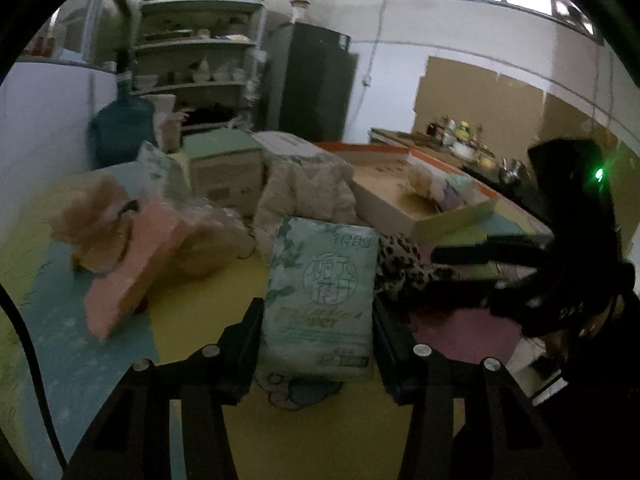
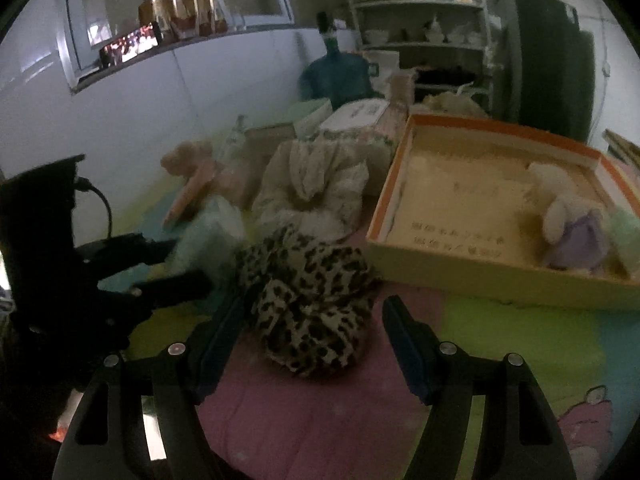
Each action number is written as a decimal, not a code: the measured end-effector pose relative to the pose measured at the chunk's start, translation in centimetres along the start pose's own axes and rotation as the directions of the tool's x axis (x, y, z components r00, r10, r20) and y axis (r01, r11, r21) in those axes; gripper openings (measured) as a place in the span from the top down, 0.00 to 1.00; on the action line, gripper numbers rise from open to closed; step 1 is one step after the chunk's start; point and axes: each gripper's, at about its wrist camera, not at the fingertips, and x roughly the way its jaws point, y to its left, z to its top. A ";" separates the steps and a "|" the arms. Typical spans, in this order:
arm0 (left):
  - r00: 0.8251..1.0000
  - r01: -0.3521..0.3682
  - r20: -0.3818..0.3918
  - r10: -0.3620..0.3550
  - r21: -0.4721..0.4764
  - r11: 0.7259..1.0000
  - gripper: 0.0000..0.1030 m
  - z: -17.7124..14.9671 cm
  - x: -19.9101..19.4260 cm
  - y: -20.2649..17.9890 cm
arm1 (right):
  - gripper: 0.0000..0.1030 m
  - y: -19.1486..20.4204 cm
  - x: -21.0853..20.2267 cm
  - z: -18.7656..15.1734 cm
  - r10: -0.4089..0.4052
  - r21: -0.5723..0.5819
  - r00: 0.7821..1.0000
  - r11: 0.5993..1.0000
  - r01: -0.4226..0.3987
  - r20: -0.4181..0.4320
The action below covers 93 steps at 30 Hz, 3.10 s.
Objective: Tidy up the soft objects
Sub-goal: 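Grasp the tissue pack with the left tool while the right tool grasps the leopard scrunchie, then carry the tissue pack with the left tool while the right tool carries the scrunchie to the tray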
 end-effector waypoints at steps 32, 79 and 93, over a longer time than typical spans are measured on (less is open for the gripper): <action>0.984 -0.085 0.146 0.099 -0.098 0.992 0.52 6.1 -2.9 -3.1 | 0.88 -1.0 -7.2 3.7 -0.057 0.011 0.967 0.998 0.056 0.250; 0.998 0.015 0.062 -0.009 -0.091 0.996 0.53 21.1 17.1 -14.5 | 0.87 -21.7 -13.3 6.7 -0.315 0.284 0.864 0.935 0.213 0.392; 0.997 -0.002 -0.080 -0.011 -0.150 0.989 0.53 21.2 24.1 -13.8 | 0.87 -25.8 -9.6 8.0 -0.322 0.317 0.901 0.921 0.227 0.289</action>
